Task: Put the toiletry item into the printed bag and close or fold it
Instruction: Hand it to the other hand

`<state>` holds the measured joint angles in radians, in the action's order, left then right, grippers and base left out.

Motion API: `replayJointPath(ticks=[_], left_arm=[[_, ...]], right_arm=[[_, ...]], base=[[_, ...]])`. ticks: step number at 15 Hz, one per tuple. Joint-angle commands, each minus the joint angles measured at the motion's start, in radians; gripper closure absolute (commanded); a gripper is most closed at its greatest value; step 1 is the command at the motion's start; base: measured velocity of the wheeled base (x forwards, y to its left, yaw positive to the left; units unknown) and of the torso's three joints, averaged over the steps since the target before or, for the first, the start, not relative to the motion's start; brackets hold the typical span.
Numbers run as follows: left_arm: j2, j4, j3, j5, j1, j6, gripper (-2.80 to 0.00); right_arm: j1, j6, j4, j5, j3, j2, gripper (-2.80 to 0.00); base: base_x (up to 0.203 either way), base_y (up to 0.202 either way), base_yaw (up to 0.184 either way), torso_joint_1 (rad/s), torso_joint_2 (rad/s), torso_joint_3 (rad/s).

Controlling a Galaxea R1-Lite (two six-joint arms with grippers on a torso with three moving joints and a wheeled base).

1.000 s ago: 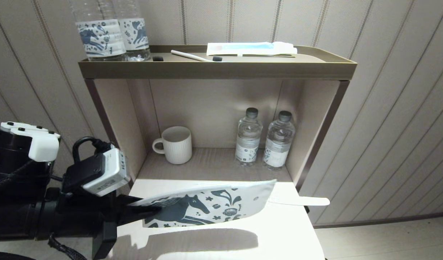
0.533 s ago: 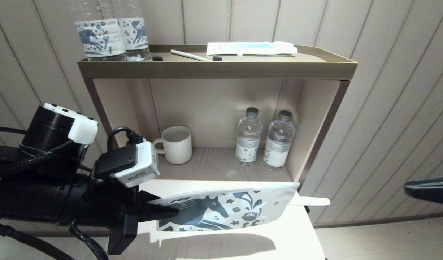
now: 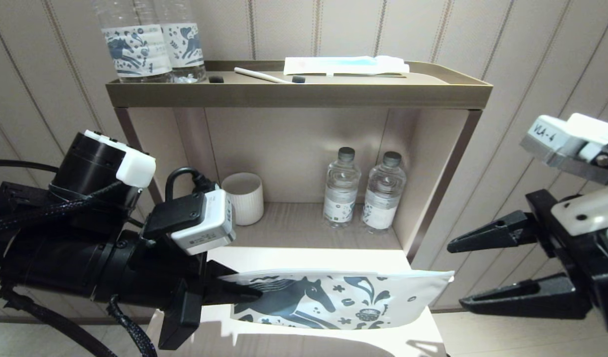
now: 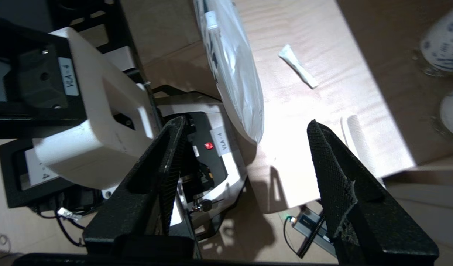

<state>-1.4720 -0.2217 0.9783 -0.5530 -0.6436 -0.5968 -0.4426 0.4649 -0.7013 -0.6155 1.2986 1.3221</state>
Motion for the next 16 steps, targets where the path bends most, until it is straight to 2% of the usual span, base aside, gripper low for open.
replayJointPath(ticks=[1,6,16], left_arm=[[-0.011,-0.002,0.014,-0.008,-0.001,-0.003,0.00],[-0.024,-0.001,0.017,-0.010,-0.001,-0.005,0.00],[-0.045,0.004,0.023,-0.010,-0.001,-0.007,0.00]], right_arm=[[-0.002,0.020,-0.002,-0.055,-0.010,0.043,-2.80],[0.001,0.037,0.095,-0.131,-0.035,0.116,-2.80],[-0.039,0.049,0.227,-0.139,-0.099,0.202,-2.80]], base=[[0.000,0.000,0.000,0.000,0.00,0.000],[0.000,0.000,0.000,0.000,0.00,0.000],[0.000,0.000,0.000,0.000,0.00,0.000]])
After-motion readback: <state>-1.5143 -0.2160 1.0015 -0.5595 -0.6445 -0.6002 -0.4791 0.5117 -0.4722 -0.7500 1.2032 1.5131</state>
